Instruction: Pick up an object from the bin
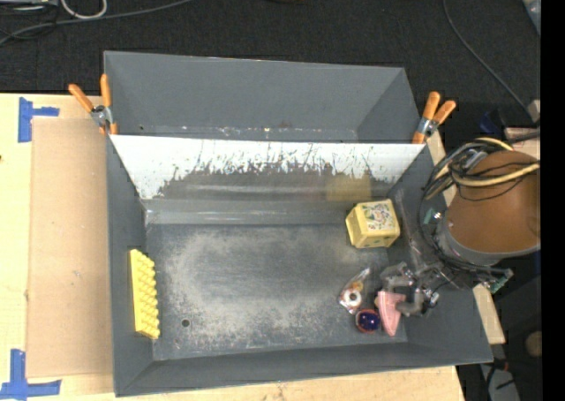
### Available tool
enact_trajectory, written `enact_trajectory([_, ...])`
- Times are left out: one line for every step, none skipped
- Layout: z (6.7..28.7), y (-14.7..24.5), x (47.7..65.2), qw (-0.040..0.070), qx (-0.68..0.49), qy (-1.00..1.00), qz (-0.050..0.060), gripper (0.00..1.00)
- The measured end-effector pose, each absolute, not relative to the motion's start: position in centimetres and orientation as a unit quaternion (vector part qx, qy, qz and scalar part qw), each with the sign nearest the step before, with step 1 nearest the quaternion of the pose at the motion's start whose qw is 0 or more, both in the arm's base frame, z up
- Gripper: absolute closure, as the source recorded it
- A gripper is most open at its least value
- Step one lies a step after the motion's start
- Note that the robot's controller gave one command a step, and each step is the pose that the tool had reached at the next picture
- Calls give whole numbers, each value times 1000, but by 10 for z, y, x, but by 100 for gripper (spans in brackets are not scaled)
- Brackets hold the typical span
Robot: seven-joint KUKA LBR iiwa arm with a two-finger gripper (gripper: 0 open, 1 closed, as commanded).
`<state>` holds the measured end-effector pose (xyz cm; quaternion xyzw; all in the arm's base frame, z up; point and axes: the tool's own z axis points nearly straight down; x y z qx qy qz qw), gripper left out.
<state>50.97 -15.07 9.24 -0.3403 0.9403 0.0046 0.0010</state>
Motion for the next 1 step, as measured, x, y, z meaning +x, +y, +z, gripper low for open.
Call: enact_trajectory([141, -150, 511, 3, -340, 941, 4, 100])
